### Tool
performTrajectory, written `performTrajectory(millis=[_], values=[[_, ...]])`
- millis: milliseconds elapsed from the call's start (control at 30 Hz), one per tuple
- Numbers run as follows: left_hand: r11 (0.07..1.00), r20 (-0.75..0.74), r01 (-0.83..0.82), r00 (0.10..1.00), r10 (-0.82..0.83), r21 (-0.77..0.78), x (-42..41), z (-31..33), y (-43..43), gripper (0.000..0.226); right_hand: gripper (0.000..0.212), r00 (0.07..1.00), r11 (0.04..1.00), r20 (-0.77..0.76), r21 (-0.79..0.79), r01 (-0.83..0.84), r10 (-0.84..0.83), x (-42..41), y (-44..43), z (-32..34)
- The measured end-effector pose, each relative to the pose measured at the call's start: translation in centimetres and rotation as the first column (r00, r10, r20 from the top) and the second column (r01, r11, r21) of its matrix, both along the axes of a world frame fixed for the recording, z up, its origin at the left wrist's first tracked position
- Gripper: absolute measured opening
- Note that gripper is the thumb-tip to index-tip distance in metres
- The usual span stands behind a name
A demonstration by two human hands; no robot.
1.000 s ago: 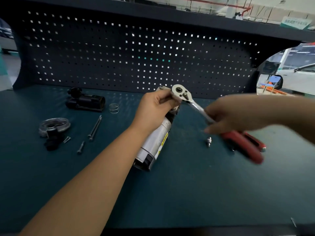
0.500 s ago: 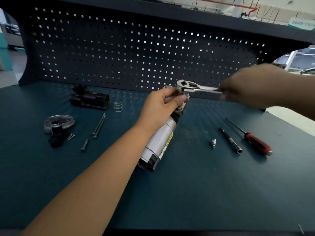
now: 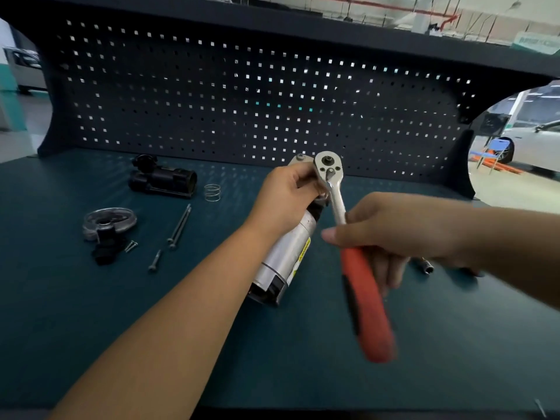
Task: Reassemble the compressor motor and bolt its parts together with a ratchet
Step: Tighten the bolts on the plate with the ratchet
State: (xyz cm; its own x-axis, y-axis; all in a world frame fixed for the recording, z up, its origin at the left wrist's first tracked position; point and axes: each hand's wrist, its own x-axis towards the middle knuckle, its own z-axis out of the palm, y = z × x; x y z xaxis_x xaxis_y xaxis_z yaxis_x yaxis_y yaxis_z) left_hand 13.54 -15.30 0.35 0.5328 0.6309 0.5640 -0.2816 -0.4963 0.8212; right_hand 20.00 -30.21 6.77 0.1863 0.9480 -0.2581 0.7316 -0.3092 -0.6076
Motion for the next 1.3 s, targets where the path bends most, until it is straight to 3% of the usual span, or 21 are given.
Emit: performTrajectory(millis=[67,100,200,233,333,433,533,600,700,767,833,933,1000,1067,1167,1233,1300], values=[[0.999,-0.007,0.000,1.000,0.000,0.037,0.0,-0.1,0.1,0.014,0.040,0.956,0.992,0.289,-0.128,-0.011,0.048,2.1,-0.1,2.0],[0.999,-0.008,0.006,1.000,-0.006,0.051,-0.1,0.0,0.0,0.012,0.039,0.882,0.986,0.465,-0.164,-0.003,0.080,3.1,0.0,3.1],[0.999,-0.001,0.039,0.999,-0.039,0.021,0.1,0.2,-0.1,0.009,0.020,0.532,0.998,0.845,-0.060,-0.005,0.053,5.8,1.4,5.8],[0.999,0.000,0.050,0.999,-0.050,0.009,0.2,0.2,-0.2,0.010,0.013,0.448,0.998,0.894,0.035,-0.043,-0.012,6.4,2.1,6.3],[0.998,0.010,0.061,0.998,-0.061,-0.005,0.2,0.1,0.0,0.010,0.021,0.185,0.950,0.970,0.200,-0.238,-0.158,7.5,4.0,6.7],[0.998,0.012,0.061,0.998,-0.061,-0.007,0.0,0.0,0.0,0.011,0.023,0.131,0.911,0.977,0.204,-0.358,-0.168,7.8,4.6,6.7],[0.998,0.017,0.062,0.998,-0.061,-0.023,0.0,0.1,-0.1,0.015,0.026,0.074,0.925,0.990,0.141,-0.351,-0.123,8.3,3.1,6.1],[0.998,0.017,0.058,0.998,-0.057,-0.024,-0.1,0.1,-0.2,0.018,0.031,0.104,0.944,0.992,0.096,-0.316,-0.067,8.3,1.6,5.6],[0.999,0.008,0.051,0.999,-0.051,0.005,-0.2,0.2,-0.3,0.014,0.028,0.466,0.951,0.885,0.141,-0.274,0.003,7.6,-0.4,4.6],[0.999,0.004,0.046,0.999,-0.046,0.003,-0.3,0.3,-0.4,0.009,0.040,0.619,0.944,0.785,0.196,-0.265,0.011,6.0,-1.0,3.6],[1.000,0.008,0.022,1.000,-0.022,0.001,-0.3,0.3,-0.5,0.009,0.047,0.791,0.940,0.612,0.279,-0.197,-0.016,4.0,-1.1,2.4],[1.000,-0.007,-0.018,1.000,0.018,0.015,-0.3,0.3,-0.5,0.011,0.043,0.991,0.946,0.132,0.322,-0.028,-0.016,1.6,-0.8,0.6],[0.999,-0.029,-0.043,0.999,0.043,0.030,-0.3,0.4,-0.5,0.015,0.040,0.995,0.961,-0.101,0.275,0.014,0.015,0.8,-0.5,0.1],[0.997,-0.046,-0.053,0.997,0.055,0.049,-0.2,0.5,-0.5,0.016,0.039,0.994,0.979,-0.102,0.203,-0.022,0.044,0.9,-0.4,0.5],[0.998,-0.044,-0.028,0.999,0.031,0.062,-0.3,0.4,-0.4,0.014,0.038,0.945,0.994,0.313,0.032,-0.107,0.091,2.6,-0.4,2.7],[0.999,-0.050,-0.002,0.999,0.004,0.044,-0.3,0.3,-0.4,0.011,0.033,0.770,0.990,0.623,-0.058,-0.130,0.137,4.3,0.1,4.5],[1.000,-0.048,0.005,0.999,-0.004,0.026,-0.1,0.3,-0.4,0.012,0.020,0.567,0.994,0.819,-0.029,-0.108,0.086,5.9,1.0,6.1]])
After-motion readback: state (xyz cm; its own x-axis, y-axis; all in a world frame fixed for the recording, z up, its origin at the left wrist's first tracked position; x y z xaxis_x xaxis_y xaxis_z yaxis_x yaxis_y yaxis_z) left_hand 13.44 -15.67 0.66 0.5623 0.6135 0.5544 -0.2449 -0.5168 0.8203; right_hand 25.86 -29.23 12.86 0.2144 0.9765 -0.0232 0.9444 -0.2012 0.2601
